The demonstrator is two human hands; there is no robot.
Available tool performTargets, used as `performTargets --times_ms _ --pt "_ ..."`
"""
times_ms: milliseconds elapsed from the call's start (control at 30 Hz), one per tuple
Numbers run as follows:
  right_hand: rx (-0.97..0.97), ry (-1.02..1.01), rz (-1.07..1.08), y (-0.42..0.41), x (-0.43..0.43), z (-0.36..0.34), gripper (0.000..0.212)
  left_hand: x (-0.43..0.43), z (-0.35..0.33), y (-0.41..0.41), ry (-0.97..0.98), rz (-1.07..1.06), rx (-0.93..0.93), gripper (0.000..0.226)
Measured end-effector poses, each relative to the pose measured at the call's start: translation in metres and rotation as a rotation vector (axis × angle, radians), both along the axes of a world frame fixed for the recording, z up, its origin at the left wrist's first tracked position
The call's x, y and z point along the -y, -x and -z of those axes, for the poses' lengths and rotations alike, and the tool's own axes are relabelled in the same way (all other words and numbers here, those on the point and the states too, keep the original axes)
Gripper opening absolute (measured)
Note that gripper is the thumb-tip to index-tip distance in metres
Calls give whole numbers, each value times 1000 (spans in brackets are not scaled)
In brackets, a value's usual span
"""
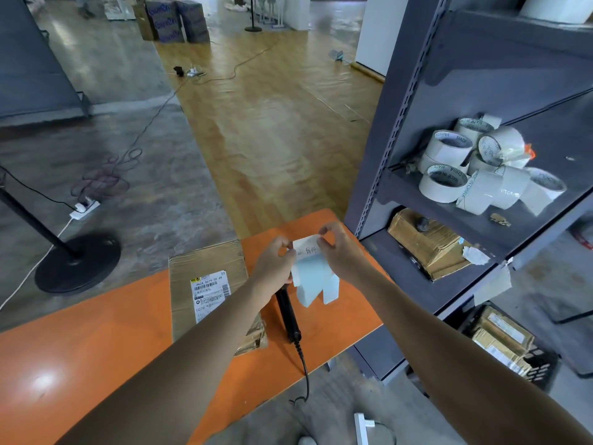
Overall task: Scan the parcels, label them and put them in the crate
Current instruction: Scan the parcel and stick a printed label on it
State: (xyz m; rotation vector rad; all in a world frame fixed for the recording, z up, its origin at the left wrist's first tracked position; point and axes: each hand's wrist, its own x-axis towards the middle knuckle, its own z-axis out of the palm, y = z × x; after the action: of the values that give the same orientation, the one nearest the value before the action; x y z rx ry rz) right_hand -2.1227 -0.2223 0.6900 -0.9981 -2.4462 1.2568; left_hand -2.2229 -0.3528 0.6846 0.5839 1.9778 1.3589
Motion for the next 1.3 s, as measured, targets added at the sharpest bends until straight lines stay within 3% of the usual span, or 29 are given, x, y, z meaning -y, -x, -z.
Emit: performTargets --times_ms 167,267,400,633,800,900,967,1300 --pt "-32 121 -30 -13 1 -7 55 -8 -1 -4 -8 -74 87 10" --pt "-39 125 -46 -19 0 -8 55 -13 -1 -7 -5 -84 200 11" --pt "-2 109 -77 -28 -3 -5 49 -17 0 -11 11 -85 246 30" --pt "30 106 -106 -35 -6 -1 40 -20 10 -14 23 -41 132 10" --pt "-2 159 -99 -37 -3 2 69 -28 12 -16 38 -85 156 10" --pt "-49 226 -32 -41 -2 4 95 -31 11 -15 18 -134 251 15" --pt "-45 214 -30 -44 -4 6 100 -34 10 -17 -7 -130 320 17" --pt "-91 363 178 -57 -27 22 71 -50 8 -31 -39 -107 400 17"
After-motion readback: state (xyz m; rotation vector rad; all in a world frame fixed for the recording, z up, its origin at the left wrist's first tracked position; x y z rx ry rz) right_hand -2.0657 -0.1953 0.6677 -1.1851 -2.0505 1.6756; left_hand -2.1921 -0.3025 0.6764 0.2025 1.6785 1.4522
